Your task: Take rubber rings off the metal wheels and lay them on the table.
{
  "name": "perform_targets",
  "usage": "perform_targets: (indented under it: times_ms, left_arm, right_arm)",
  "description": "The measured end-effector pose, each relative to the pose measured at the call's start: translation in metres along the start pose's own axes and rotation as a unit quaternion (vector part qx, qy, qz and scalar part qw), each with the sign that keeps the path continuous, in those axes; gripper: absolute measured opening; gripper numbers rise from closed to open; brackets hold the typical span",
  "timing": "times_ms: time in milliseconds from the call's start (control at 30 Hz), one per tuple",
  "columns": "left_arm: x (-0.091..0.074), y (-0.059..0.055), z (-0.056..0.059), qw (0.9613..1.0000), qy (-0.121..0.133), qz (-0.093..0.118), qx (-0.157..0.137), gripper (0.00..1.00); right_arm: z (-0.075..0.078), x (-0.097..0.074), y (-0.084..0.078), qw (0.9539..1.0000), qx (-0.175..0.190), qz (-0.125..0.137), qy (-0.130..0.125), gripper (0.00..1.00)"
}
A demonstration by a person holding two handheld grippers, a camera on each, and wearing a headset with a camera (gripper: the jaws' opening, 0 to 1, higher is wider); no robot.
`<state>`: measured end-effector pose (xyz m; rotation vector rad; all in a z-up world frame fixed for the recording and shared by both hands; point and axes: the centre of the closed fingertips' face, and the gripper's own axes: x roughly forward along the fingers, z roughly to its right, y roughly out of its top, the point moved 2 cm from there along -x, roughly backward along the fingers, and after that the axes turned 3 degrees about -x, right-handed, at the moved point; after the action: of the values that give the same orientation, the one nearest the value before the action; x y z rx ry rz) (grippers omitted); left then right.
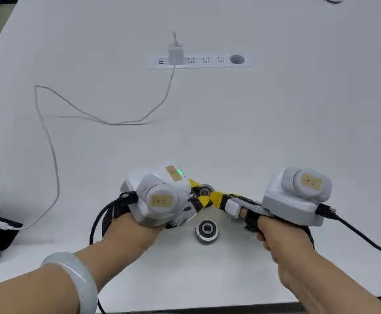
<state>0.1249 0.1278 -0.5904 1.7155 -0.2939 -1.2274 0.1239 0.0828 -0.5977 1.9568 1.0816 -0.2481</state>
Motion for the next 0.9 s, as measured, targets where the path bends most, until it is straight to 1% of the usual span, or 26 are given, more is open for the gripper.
perform_targets:
  times_ms: [33,67,200,300,400,500,533,567,600,733,800,900]
  left_arm:
    - [0.0002,-0.0001,-0.0002,1.0,0.0,0.0,0.0,0.13]
    - [0.0001,-0.0002,-0.0001,1.0,0.0,0.0,0.0,0.13]
    - [0.0,0.0,-0.0001,1.0,0.0,-0.001,0.0,0.13]
    - [0.0001,0.0004,-0.0003,1.0,0.0,0.0,0.0,0.13]
    - [0.0001,0.0005,-0.0005,1.0,0.0,0.0,0.0,0.13]
    - [0.0001,0.0005,-0.0005,1.0,0.0,0.0,-0.002,0.13]
    - [0.0001,0.0005,-0.0005,1.0,-0.001,0.001,-0.002,0.13]
    - [0.0001,0.0006,-0.0005,1.0,-0.001,0.001,-0.003,0.13]
    - [0.0001,0.0007,-0.0005,1.0,-0.001,0.0,-0.002,0.13]
    - [0.0,0.0008,-0.0005,1.0,-0.001,0.0,-0.001,0.13]
    - [0.0,0.0008,-0.0005,1.0,-0.001,0.0,-0.001,0.13]
    - [-0.0001,0.0008,-0.0003,1.0,-0.001,0.0,0.0,0.13]
  right_arm:
    - [-0.0016,0.0008,-0.0008,0.9997,0.025,0.001,0.006,0.16]
    - [-0.0013,0.0014,-0.0008,0.9993,0.037,0.003,0.008,0.17]
    - [-0.0013,0.0025,-0.0017,0.9984,0.055,0.006,0.012,0.17]
    - [-0.0015,0.0044,-0.0026,0.9957,0.09,0.007,0.018,0.2]
    - [-0.0012,0.0067,-0.0028,0.9941,0.106,0.008,0.024,0.21]
    - [0.0004,0.0078,-0.0032,0.9932,0.113,0.008,0.025,0.22]
    - [-0.0012,0.0088,-0.0037,0.9912,0.128,0.007,0.032,0.22]
    - [-0.0013,0.0093,-0.0043,0.9902,0.135,0.006,0.035,0.22]
    - [0.0001,0.0098,-0.0036,0.9906,0.133,0.007,0.032,0.22]
    - [-0.0013,0.0091,-0.0031,0.991,0.129,0.004,0.036,0.22]
    - [-0.0026,0.0075,-0.003,0.9913,0.125,0.003,0.04,0.21]
    - [-0.0003,0.0057,-0.0024,0.9922,0.119,0.006,0.036,0.19]
